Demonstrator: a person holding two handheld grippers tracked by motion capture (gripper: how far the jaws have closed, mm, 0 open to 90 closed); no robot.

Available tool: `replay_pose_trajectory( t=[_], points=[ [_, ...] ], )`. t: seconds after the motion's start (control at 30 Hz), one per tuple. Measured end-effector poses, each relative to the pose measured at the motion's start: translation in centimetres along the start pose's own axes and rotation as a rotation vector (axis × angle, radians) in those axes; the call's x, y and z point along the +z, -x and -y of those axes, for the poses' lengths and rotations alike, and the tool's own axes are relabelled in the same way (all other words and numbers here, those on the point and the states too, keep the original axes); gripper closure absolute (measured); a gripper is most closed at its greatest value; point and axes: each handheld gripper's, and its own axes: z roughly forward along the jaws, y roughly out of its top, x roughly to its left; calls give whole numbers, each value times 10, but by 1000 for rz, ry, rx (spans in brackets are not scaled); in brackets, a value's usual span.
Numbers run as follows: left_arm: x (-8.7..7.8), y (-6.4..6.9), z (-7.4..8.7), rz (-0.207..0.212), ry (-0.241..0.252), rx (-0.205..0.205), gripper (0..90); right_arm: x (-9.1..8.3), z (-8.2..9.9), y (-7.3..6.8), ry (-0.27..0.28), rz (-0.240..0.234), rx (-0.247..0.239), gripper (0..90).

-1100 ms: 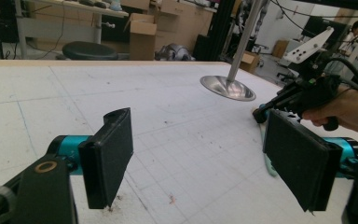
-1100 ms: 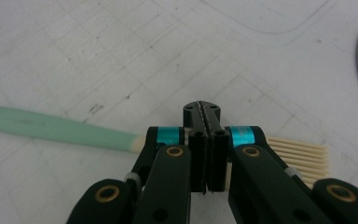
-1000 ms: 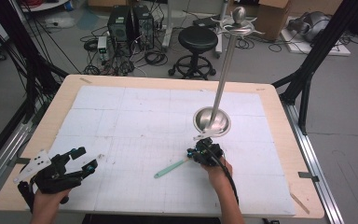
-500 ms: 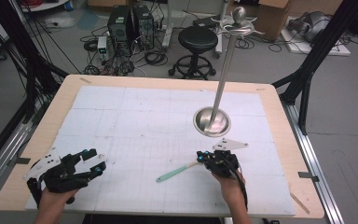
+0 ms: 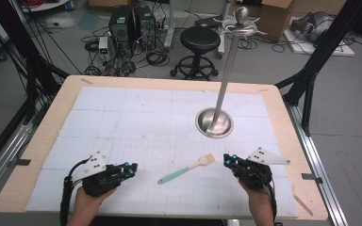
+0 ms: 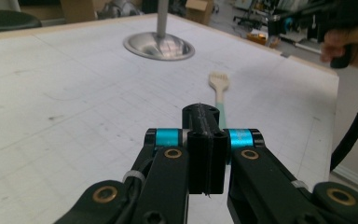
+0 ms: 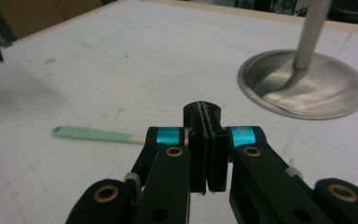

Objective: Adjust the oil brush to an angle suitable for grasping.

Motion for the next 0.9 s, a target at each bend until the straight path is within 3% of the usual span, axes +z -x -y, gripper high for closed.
replay_pose_trajectory(
  t=[0.1,0.13,0.37,0.53,0.67,0.9],
  points=[
    [18,12,3,31,-59,18,897,-2,-1,2,18,8,0,899],
    [27,18,8,52,-101,33,897,-1,0,2,7,12,0,899],
    [49,28,11,88,-166,40,897,3,2,3,0,15,9,899],
    [68,35,9,96,-264,60,897,3,2,1,-4,10,3,899],
    [80,36,11,67,-342,71,897,5,2,2,-12,8,-4,899],
    [80,26,7,-12,-379,49,896,5,2,1,-9,6,-1,899]
  ],
)
